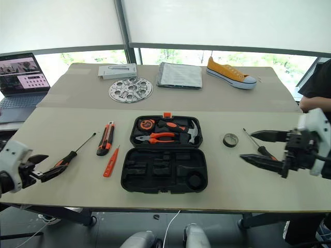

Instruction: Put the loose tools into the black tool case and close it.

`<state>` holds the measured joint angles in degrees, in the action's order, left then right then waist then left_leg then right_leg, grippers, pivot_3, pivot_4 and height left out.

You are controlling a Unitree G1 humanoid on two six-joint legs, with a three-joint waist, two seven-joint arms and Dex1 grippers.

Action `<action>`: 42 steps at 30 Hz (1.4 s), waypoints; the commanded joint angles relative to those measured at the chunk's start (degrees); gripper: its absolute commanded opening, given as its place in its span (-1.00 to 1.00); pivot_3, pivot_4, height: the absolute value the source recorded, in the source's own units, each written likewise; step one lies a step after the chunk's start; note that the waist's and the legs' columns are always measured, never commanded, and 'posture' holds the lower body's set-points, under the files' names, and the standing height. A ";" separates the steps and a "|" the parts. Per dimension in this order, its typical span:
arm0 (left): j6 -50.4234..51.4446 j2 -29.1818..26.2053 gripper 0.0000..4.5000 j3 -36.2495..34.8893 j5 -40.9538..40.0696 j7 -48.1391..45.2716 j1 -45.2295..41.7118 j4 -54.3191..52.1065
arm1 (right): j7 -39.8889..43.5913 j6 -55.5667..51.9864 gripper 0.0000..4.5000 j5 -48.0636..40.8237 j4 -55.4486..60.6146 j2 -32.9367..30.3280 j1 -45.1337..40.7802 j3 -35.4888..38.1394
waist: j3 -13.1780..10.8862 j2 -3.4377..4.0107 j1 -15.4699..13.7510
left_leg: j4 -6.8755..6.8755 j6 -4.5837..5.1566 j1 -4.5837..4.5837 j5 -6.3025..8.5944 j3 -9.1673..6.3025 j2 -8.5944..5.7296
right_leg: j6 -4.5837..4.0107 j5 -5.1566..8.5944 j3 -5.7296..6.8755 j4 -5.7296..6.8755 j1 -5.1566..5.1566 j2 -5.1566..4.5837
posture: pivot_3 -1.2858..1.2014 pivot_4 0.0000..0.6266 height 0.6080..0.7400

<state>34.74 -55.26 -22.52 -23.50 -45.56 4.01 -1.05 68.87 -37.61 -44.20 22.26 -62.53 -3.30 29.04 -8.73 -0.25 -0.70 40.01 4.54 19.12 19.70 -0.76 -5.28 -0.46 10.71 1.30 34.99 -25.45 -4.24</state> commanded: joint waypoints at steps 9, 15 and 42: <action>-2.47 -0.27 0.89 12.43 8.02 -4.71 -13.23 17.86 | -3.00 0.39 0.99 -3.79 10.08 1.24 -12.95 -11.53 | -0.04 0.06 -0.41 | 0.04 -0.21 0.09 -0.13 -0.14 -0.14 | -0.02 -0.01 0.27 0.02 -0.10 -0.17 | 0.03 -0.52 1.00; -4.94 -0.26 0.08 12.09 7.67 -6.54 -12.75 19.42 | -2.57 1.81 1.00 -2.24 9.48 1.45 -12.56 -12.33 | -0.02 0.08 -0.16 | 0.03 -0.29 -0.12 -0.17 -0.16 -0.10 | -0.09 -0.08 0.23 0.08 0.14 -0.18 | 0.03 -0.52 1.00; -13.93 16.26 -0.60 45.61 15.93 -30.22 -50.11 9.64 | -7.45 2.85 1.00 2.67 13.76 2.29 0.11 -9.06 | -0.21 -0.38 0.02 | 1.15 0.03 1.15 -0.54 -0.51 -0.09 | -0.23 -0.54 0.94 0.12 -0.66 -0.16 | 0.03 -0.52 1.00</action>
<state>22.57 -39.11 22.06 -9.72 -75.31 -44.85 7.87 62.13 -35.59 -41.60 34.30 -60.37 -3.38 17.46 -8.94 -0.63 -0.67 41.15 4.57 20.27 19.17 -1.27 -5.37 -0.69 10.17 2.23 35.11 -26.13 -4.40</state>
